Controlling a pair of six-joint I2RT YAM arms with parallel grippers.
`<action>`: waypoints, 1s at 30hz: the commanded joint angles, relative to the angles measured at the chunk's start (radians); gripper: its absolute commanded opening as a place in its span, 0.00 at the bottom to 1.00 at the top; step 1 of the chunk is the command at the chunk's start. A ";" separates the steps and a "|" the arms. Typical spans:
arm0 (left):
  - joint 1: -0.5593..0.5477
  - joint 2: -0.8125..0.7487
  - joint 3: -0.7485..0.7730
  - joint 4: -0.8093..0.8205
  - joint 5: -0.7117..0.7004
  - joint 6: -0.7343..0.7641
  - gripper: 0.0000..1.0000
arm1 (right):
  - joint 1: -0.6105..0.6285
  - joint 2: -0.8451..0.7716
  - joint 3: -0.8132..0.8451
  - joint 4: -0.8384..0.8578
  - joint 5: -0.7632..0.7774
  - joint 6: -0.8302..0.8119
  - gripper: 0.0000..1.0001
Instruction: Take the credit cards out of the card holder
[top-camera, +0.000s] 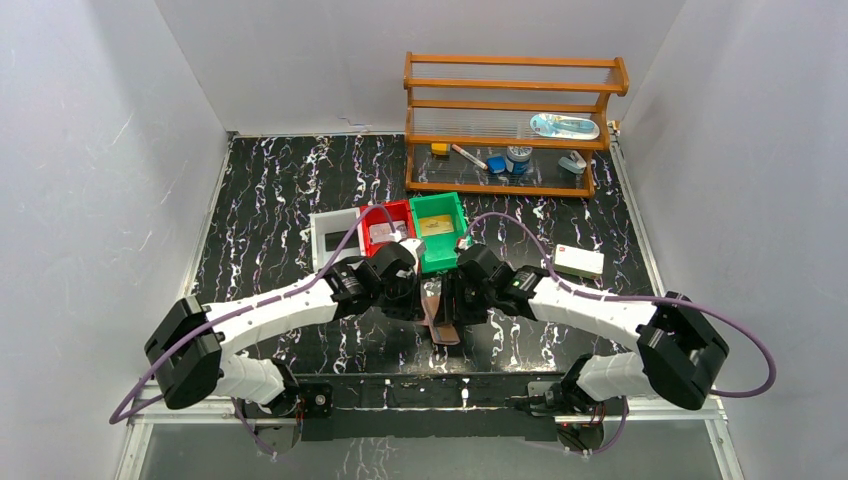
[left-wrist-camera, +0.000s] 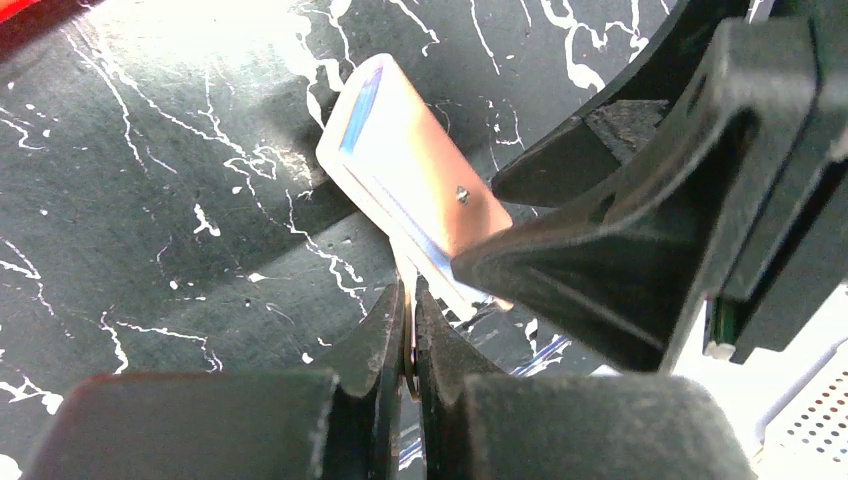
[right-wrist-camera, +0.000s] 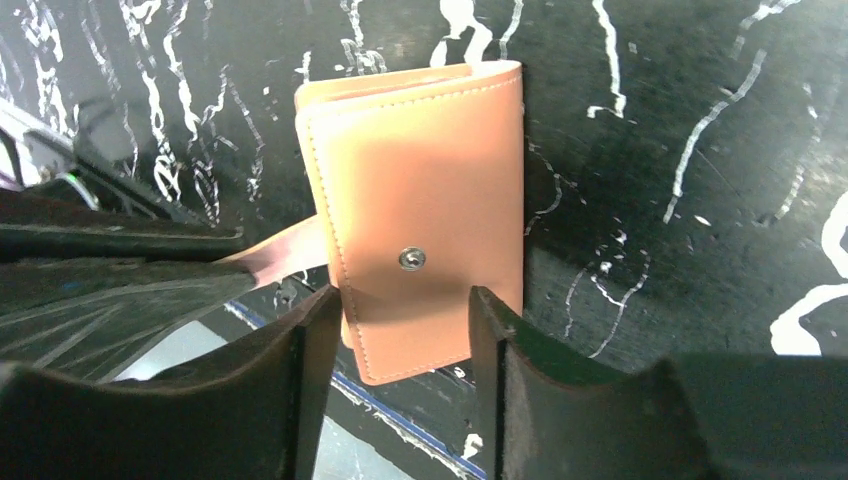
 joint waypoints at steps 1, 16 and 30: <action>-0.005 -0.064 0.036 -0.061 -0.059 0.016 0.00 | 0.003 -0.024 0.049 -0.087 0.146 0.020 0.54; -0.005 -0.181 -0.065 -0.171 -0.151 -0.020 0.00 | 0.000 -0.074 -0.088 0.032 0.133 0.124 0.48; -0.004 -0.129 -0.098 -0.244 -0.169 -0.078 0.00 | -0.015 0.095 0.089 0.002 0.125 -0.057 0.65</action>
